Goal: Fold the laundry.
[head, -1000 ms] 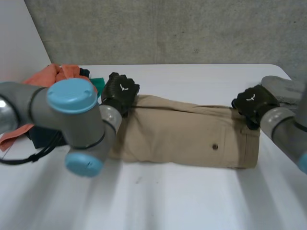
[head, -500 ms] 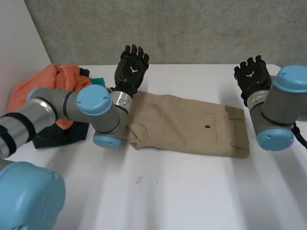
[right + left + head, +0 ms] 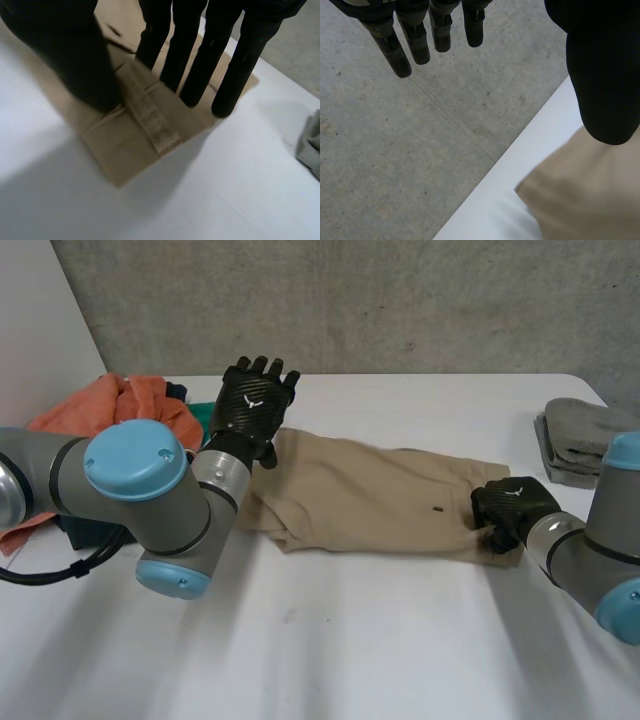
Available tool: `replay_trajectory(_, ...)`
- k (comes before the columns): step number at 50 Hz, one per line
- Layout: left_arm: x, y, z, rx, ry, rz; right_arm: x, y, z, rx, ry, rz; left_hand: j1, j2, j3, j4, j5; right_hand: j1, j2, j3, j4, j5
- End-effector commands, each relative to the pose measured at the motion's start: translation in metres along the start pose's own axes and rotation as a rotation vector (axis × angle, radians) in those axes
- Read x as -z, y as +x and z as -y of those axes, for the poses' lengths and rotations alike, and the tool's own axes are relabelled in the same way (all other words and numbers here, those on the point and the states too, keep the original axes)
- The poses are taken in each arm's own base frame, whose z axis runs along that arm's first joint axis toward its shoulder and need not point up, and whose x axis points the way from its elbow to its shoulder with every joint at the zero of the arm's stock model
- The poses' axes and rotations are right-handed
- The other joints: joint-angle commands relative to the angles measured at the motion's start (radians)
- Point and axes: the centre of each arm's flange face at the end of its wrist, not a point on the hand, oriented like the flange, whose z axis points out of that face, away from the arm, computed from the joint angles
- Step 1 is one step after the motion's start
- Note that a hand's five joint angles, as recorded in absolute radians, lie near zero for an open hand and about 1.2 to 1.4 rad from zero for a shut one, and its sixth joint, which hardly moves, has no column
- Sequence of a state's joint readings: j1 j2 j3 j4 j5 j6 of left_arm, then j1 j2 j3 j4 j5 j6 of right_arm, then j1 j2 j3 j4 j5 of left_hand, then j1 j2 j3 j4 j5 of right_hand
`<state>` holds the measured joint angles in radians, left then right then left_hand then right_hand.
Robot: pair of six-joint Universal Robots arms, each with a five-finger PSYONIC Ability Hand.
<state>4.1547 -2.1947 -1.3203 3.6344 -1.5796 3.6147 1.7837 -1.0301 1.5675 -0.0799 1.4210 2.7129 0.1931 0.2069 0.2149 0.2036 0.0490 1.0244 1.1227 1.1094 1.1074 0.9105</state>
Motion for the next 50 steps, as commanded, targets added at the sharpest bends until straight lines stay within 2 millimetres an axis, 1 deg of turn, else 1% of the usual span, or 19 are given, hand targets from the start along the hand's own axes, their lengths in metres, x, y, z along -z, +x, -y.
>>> replay_trajectory(1, 0.004, -0.006, 0.008, -0.001, -0.004, 0.008, 0.004, 0.03, 0.012, 0.051, 0.065, -0.16, -0.019, -0.032, -0.04, -0.029, -0.049, 0.372, 0.274, 0.287, 0.289, 0.311)
replay_trajectory(5, 0.01, -0.017, 0.018, 0.001, -0.002, 0.021, 0.024, 0.066, 0.02, 0.29, 0.046, -0.274, -0.019, -0.032, -0.04, -0.029, -0.049, 0.372, 0.274, 0.287, 0.289, 0.311)
replay_trajectory(9, 0.019, -0.023, 0.03, 0.003, 0.009, 0.023, 0.024, 0.073, 0.02, 0.448, 0.025, -0.3, -0.019, -0.032, -0.04, -0.029, -0.049, 0.372, 0.274, 0.287, 0.289, 0.311)
replay_trajectory(12, 0.025, -0.028, 0.038, 0.023, 0.019, 0.028, 0.025, 0.059, 0.033, 0.567, 0.069, -0.287, -0.019, -0.032, -0.04, -0.029, -0.049, 0.372, 0.274, 0.287, 0.289, 0.311)
replay_trajectory(13, 0.028, -0.03, 0.043, 0.047, 0.026, 0.031, 0.026, 0.051, 0.039, 0.59, 0.098, -0.277, -0.019, -0.032, -0.04, -0.029, -0.049, 0.372, 0.274, 0.287, 0.289, 0.311)
replay_trajectory(15, 0.03, -0.032, 0.046, 0.07, 0.027, 0.033, 0.028, 0.013, 0.066, 0.65, 0.235, -0.214, -0.019, -0.032, -0.04, -0.029, -0.049, 0.372, 0.274, 0.287, 0.289, 0.311)
replay_trajectory(17, 0.032, -0.037, 0.047, 0.119, 0.015, 0.036, 0.033, -0.011, 0.078, 0.679, 0.326, -0.163, -0.019, -0.032, -0.04, -0.029, -0.049, 0.372, 0.274, 0.287, 0.289, 0.311)
replay_trajectory(18, 0.033, -0.039, 0.047, 0.133, 0.008, 0.038, 0.037, -0.038, 0.086, 0.704, 0.412, -0.09, -0.019, -0.032, -0.04, -0.029, -0.049, 0.372, 0.274, 0.287, 0.289, 0.311)
replay_trajectory(19, 0.034, -0.042, 0.048, 0.149, 0.002, 0.04, 0.038, -0.05, 0.087, 0.719, 0.452, -0.049, -0.019, -0.032, -0.04, -0.029, -0.049, 0.372, 0.274, 0.287, 0.289, 0.311)
replay_trajectory(21, 0.037, -0.046, 0.048, 0.199, -0.027, 0.04, 0.038, -0.076, 0.084, 0.752, 0.523, 0.043, -0.019, -0.032, -0.04, -0.029, -0.049, 0.372, 0.274, 0.287, 0.289, 0.311)
replay_trajectory(22, 0.038, -0.047, 0.048, 0.211, -0.033, 0.04, 0.038, -0.101, 0.079, 0.785, 0.582, 0.131, -0.019, -0.032, -0.04, -0.029, -0.049, 0.372, 0.274, 0.287, 0.289, 0.311)
replay_trajectory(26, 0.042, -0.052, 0.049, 0.256, -0.06, 0.042, 0.041, -0.151, 0.057, 0.885, 0.655, 0.304, -0.018, -0.032, -0.04, -0.028, -0.048, 0.372, 0.274, 0.287, 0.289, 0.311)
replay_trajectory(31, 0.043, -0.053, 0.048, 0.266, -0.065, 0.042, 0.039, -0.182, 0.042, 0.968, 0.669, 0.372, -0.019, -0.032, -0.04, -0.029, -0.049, 0.372, 0.274, 0.287, 0.289, 0.311)
replay_trajectory(34, 0.041, -0.055, 0.049, 0.263, -0.056, 0.048, 0.044, -0.183, 0.049, 0.945, 0.682, 0.375, -0.019, -0.032, -0.04, -0.029, -0.049, -0.464, -0.562, -0.549, -0.547, -0.525)
replay_trajectory(36, 0.038, -0.058, 0.052, 0.261, -0.041, 0.058, 0.049, -0.176, 0.062, 0.866, 0.694, 0.37, -0.019, -0.032, -0.04, -0.029, -0.049, -0.85, -0.948, -0.935, -0.933, -0.911)
replay_trajectory(39, 0.029, -0.063, 0.061, 0.26, 0.002, 0.073, 0.054, -0.161, 0.081, 0.708, 0.699, 0.36, -0.015, -0.029, -0.037, -0.025, -0.045, -0.85, -0.948, -0.935, -0.933, -0.911)
replay_trajectory(40, 0.027, -0.063, 0.064, 0.26, 0.015, 0.074, 0.059, -0.147, 0.093, 0.559, 0.691, 0.357, -0.018, -0.032, -0.04, -0.028, -0.048, -0.85, -0.948, -0.935, -0.933, -0.911)
replay_trajectory(45, 0.013, -0.061, 0.072, 0.261, 0.057, 0.07, 0.063, -0.104, 0.11, 0.112, 0.606, 0.34, -0.012, -0.026, -0.034, -0.022, -0.042, -0.85, -0.948, -0.935, -0.933, -0.911)
replay_trajectory(50, 0.006, -0.022, 0.083, 0.282, 0.093, -0.037, 0.059, -0.056, 0.109, -0.168, 0.516, 0.226, 0.006, -0.008, -0.016, -0.005, -0.025, -0.85, -0.948, -0.935, -0.933, -0.911)
